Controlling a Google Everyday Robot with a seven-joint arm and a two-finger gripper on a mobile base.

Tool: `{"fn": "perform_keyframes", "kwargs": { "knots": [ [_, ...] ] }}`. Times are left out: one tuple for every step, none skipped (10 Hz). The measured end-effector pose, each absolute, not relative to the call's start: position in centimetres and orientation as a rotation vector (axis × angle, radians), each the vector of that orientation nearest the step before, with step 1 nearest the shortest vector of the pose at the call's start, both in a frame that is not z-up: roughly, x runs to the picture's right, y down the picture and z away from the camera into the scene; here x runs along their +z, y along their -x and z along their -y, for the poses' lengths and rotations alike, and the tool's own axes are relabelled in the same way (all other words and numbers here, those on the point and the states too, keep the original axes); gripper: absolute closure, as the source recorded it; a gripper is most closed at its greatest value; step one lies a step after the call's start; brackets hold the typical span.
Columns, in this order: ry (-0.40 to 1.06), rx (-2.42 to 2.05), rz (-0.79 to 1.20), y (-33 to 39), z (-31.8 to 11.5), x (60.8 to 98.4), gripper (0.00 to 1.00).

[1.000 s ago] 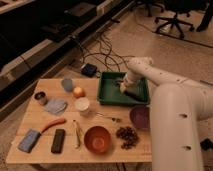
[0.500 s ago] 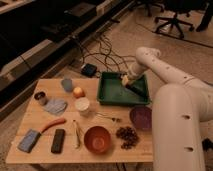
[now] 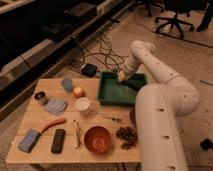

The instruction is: Wipe tray with brush

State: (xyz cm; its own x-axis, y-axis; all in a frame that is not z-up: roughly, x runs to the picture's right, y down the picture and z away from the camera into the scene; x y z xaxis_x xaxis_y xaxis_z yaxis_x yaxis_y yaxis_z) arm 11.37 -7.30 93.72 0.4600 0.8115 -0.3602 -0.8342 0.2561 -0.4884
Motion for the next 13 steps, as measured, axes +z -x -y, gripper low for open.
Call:
{"fn": "perform_keyframes", "kwargs": {
  "knots": [
    [0.698,1.089,-0.046,-10.1,7.4,93.7,1.0],
    [0.702,1.066,-0.05,-9.0,7.1,93.6,1.0],
    [0.701,1.054,-0.051,-8.3,6.8,93.5,1.0],
    [0.7,1.042,-0.053,-7.5,6.1,93.2,1.0],
    [0.695,1.032,-0.053,-6.5,5.1,92.8,1.0],
    [0.691,1.027,-0.053,-6.2,4.6,92.6,1.0],
    [0.69,1.022,-0.053,-6.0,4.2,92.4,1.0],
    [0.695,1.012,-0.051,-5.6,3.4,91.9,1.0],
    [0.698,1.006,-0.05,-5.6,2.4,91.2,1.0],
    [0.699,1.002,-0.048,-5.9,1.6,90.7,1.0],
    [0.696,0.999,-0.046,-6.6,0.7,89.9,1.0],
    [0.689,0.995,-0.047,-7.0,0.1,89.2,1.0],
    [0.686,0.992,-0.045,-7.0,-0.5,88.7,1.0]
  ]
}}
